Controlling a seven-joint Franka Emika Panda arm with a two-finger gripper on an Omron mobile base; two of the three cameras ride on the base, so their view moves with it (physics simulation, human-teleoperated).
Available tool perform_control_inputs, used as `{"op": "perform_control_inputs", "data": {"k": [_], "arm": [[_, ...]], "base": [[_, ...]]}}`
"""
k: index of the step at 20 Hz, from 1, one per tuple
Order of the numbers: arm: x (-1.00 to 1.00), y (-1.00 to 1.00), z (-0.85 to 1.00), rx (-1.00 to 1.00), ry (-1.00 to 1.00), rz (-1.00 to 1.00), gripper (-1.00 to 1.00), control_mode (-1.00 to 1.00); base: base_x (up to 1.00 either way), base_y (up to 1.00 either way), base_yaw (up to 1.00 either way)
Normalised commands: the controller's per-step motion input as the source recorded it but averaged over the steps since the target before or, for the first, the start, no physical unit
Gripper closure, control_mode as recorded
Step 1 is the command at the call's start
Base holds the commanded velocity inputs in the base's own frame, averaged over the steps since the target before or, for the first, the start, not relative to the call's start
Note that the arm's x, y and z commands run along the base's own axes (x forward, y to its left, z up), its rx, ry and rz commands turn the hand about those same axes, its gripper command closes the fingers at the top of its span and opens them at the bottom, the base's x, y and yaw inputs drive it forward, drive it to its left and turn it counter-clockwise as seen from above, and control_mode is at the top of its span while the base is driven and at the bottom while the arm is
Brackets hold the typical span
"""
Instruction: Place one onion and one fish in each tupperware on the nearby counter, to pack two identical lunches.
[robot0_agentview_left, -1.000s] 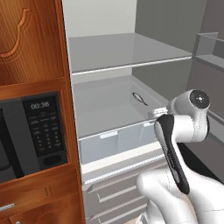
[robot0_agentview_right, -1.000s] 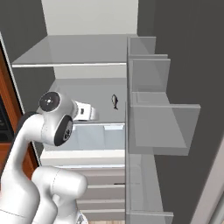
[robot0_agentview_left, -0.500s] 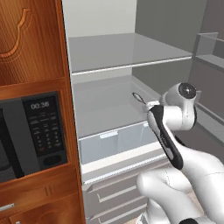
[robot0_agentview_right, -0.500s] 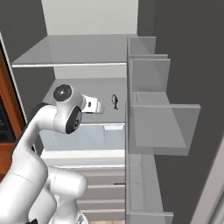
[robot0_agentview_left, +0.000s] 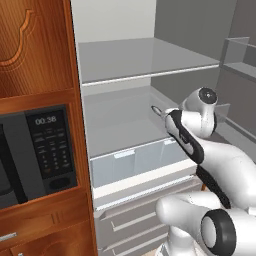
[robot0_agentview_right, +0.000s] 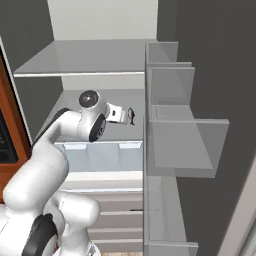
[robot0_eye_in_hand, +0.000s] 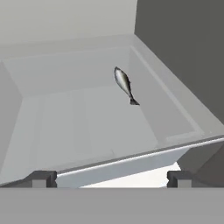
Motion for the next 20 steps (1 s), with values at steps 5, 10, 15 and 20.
{"op": "perform_control_inputs", "data": {"k": [5, 10, 15, 20], "arm": [[0.56, -0.15, -0.19, 0.02, 0.00, 0.00, -1.00, -1.00], [0.53, -0.05, -0.19, 0.01, 0.00, 0.00, -1.00, -1.00], [0.41, -0.10, -0.15, 0.00, 0.00, 0.04, -1.00, -1.00], [0.35, -0.23, -0.12, 0.01, 0.03, 0.07, -1.00, -1.00]], "base": [[0.00, 0.00, 0.00], [0.00, 0.00, 0.00], [0.00, 0.00, 0.00], [0.00, 0.00, 0.00]]}}
